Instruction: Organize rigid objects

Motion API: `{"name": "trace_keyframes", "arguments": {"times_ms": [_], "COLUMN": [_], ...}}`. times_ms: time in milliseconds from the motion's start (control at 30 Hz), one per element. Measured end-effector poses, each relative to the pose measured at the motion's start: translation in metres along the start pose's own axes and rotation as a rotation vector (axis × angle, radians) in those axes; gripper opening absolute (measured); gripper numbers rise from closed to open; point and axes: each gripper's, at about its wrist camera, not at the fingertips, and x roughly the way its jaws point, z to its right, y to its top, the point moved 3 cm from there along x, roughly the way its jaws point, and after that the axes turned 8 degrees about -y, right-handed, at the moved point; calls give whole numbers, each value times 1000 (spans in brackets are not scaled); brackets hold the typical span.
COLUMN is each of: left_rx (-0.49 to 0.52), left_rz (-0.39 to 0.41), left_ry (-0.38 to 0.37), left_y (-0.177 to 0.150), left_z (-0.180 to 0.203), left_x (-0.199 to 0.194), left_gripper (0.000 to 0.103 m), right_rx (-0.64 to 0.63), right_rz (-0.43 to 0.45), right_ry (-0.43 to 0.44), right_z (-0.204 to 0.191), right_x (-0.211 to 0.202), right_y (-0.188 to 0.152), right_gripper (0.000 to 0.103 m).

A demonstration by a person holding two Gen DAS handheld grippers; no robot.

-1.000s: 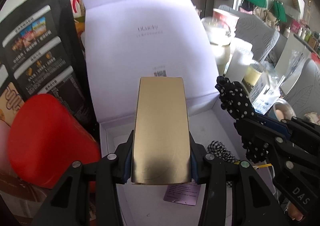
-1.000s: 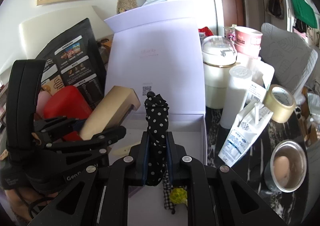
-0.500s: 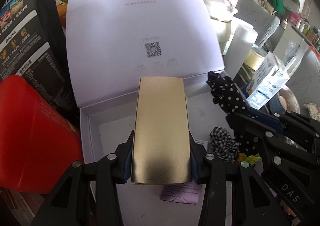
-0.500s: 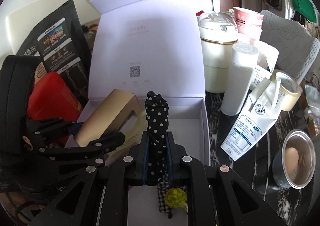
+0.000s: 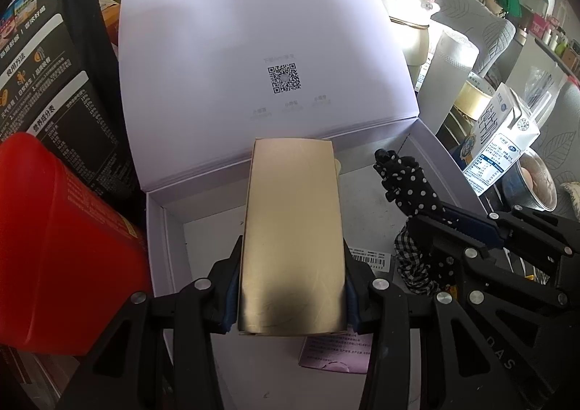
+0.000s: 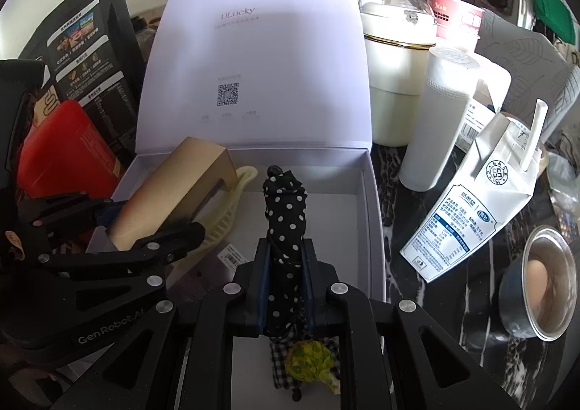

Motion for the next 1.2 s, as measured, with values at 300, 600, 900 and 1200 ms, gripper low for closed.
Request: {"name": "trace_keyframes", "arguments": {"times_ms": [300, 600, 900, 1200], "left_rx": [-5, -6, 10, -3], "left_rz": [-10, -22, 10, 48], "left_ry": [7, 15, 38, 60], "left_y": [0, 2, 4, 8], "left_z": [4, 6, 14, 18], "left_x": [5, 4, -4, -22], "left_gripper": [44, 45, 48, 48], "right_rx": [24, 20, 17, 38], "right_rz": [-33, -7, -20, 1], "right_ry": [31, -12, -45, -42], "right_z": [6, 14, 15, 22], "right_x": [9, -4, -11, -25], "right_y": [-2, 1, 2, 2], "right_gripper": [19, 36, 38, 38]}}
